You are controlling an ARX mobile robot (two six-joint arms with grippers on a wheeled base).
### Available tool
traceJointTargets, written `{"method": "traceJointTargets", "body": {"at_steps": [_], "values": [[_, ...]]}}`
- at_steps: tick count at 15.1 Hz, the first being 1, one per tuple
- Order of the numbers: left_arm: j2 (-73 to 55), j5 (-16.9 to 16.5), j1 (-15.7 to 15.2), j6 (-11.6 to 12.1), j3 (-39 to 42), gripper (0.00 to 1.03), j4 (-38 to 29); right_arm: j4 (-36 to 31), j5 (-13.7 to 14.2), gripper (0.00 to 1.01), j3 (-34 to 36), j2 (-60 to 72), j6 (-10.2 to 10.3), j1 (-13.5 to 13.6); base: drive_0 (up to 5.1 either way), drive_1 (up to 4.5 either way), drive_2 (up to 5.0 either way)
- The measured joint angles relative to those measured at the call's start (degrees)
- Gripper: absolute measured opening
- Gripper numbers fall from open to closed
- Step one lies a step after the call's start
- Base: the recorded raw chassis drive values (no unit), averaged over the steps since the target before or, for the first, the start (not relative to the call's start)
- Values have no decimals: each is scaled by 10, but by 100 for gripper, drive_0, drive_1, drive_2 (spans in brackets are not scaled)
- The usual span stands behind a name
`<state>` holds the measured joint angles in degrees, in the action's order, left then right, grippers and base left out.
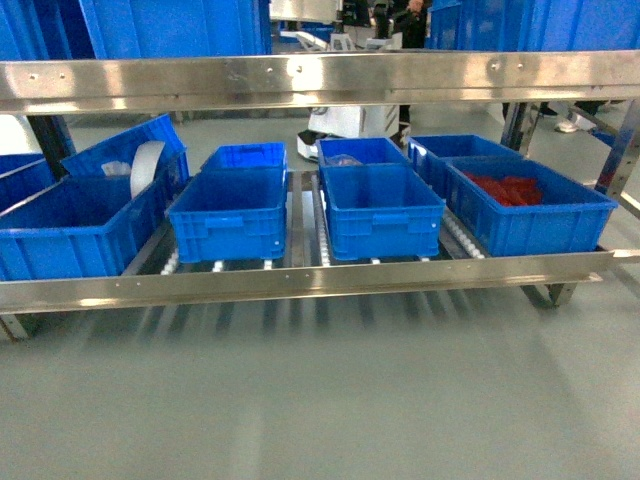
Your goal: Sort blue parts and orange caps into right shelf containers
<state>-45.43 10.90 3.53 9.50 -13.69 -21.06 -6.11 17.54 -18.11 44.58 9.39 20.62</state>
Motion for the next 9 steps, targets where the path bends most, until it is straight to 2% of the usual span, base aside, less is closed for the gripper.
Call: {"method": "traceJointTargets", "body": {"at_steps": [9], "values": [[0, 0, 0, 0, 0, 45, -2, 0, -1, 43, 0, 0, 0, 0, 42, 442, -358]]}}
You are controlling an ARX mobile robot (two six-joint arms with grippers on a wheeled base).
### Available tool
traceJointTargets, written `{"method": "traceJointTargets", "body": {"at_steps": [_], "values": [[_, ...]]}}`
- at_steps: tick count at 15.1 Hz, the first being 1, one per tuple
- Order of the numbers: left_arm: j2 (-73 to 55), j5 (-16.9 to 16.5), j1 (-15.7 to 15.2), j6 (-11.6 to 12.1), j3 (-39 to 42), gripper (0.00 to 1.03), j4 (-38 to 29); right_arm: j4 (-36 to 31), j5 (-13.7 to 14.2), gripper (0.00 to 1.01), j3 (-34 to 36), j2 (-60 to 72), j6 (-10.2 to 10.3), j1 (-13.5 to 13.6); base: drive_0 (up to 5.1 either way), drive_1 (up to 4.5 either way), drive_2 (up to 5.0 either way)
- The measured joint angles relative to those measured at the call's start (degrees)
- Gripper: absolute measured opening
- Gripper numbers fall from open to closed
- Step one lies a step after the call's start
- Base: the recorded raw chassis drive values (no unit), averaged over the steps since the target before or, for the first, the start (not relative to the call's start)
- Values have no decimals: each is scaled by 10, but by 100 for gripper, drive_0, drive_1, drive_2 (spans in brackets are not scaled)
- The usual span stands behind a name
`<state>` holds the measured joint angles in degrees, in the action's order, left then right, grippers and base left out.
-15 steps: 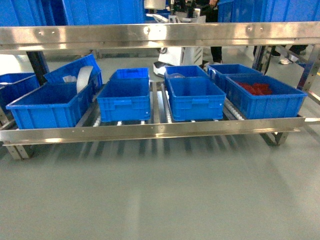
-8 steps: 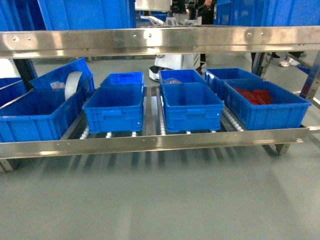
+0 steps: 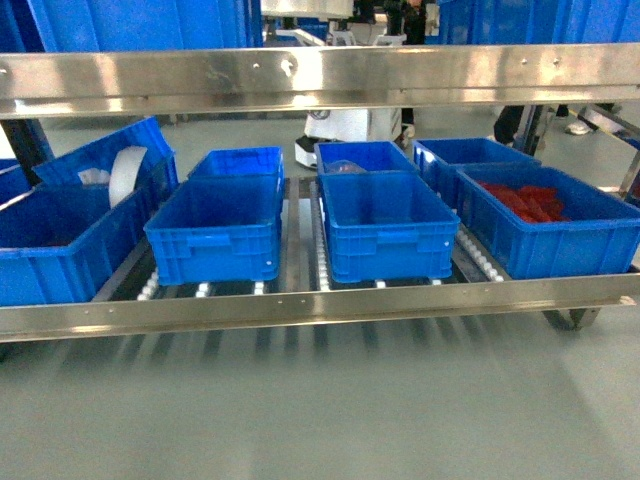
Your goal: Sort blue parts and orange caps into right shelf containers
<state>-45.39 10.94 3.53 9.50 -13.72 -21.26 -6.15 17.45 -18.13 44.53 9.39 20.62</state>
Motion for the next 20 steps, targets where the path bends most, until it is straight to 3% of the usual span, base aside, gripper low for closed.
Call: {"method": "traceJointTargets", "body": {"at_steps": [20], "values": [[-1, 0, 0, 0, 0, 45, 4, 1, -2, 43, 1, 3, 0, 0, 17, 425, -390]]}}
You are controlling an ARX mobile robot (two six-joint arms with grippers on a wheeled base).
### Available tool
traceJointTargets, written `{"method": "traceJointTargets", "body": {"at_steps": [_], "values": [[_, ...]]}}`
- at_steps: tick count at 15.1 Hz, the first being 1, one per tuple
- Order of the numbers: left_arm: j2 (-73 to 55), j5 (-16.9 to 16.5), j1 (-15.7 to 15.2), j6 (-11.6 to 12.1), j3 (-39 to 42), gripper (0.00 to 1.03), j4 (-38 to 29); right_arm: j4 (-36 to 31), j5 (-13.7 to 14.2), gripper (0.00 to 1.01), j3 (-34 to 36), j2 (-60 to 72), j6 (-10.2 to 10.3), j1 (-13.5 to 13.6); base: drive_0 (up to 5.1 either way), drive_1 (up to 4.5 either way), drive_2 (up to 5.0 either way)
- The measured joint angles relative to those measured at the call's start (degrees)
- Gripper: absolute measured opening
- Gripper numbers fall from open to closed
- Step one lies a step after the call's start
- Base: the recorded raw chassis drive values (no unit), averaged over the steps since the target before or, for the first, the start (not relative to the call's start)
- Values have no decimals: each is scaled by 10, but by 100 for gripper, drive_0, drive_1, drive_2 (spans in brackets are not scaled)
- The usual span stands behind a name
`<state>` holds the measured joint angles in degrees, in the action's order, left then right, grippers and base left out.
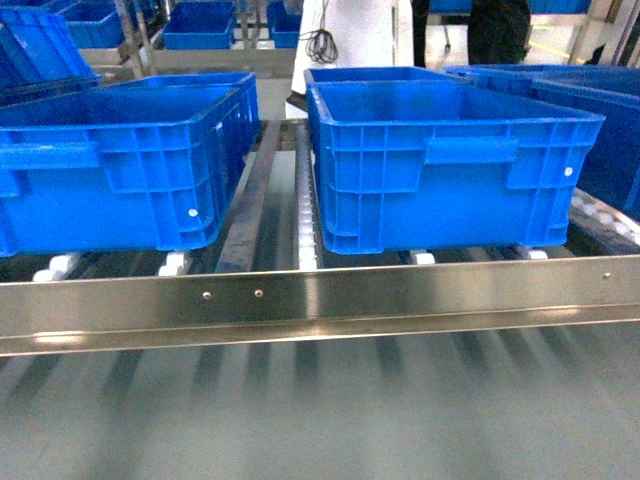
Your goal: Sort blue parts and orange caps into right shelf containers
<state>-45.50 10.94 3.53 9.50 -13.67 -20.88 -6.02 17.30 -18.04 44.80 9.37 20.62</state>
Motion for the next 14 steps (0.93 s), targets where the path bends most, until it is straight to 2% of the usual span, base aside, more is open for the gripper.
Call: {"method": "traceJointTargets", "body": {"at_steps": [1, 14], "values": [[0, 0, 0, 0, 0, 45, -3, 0, -1, 43, 0, 0, 0, 0, 3, 417, -411], [-1, 0, 0, 0, 0, 45, -2, -2, -1, 43, 0, 1, 0, 0, 0, 0, 0]]}}
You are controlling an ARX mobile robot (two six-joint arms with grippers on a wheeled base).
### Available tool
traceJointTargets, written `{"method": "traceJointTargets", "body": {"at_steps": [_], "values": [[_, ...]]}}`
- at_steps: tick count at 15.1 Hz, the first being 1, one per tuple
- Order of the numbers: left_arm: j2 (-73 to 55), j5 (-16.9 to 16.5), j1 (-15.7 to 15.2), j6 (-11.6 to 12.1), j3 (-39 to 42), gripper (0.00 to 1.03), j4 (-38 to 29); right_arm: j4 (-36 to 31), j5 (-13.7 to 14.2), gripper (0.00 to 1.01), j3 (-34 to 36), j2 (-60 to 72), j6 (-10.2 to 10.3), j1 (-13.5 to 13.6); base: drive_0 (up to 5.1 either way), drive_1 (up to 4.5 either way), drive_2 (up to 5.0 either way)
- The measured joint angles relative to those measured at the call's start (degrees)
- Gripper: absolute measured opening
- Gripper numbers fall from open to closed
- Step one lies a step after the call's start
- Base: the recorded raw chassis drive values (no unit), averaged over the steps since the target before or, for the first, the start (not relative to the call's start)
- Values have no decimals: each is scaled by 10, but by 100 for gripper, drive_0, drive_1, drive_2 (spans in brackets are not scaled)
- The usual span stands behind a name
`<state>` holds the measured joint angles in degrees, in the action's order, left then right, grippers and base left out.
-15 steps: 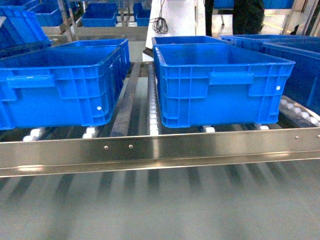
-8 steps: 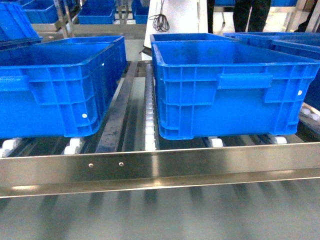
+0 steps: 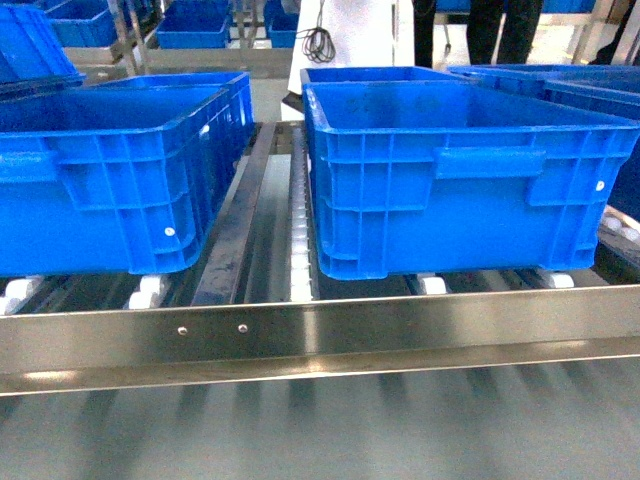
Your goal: Sort blue parts and orange caps into right shelf containers
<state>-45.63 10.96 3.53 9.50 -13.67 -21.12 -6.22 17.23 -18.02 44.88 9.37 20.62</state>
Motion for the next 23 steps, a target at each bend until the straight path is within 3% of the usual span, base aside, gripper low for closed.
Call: {"method": "traceJointTargets", "body": {"at_steps": [23], "values": [[0, 0, 0, 0, 0, 45, 0, 0, 0, 43, 0, 0, 0, 0, 0, 0, 0]]}}
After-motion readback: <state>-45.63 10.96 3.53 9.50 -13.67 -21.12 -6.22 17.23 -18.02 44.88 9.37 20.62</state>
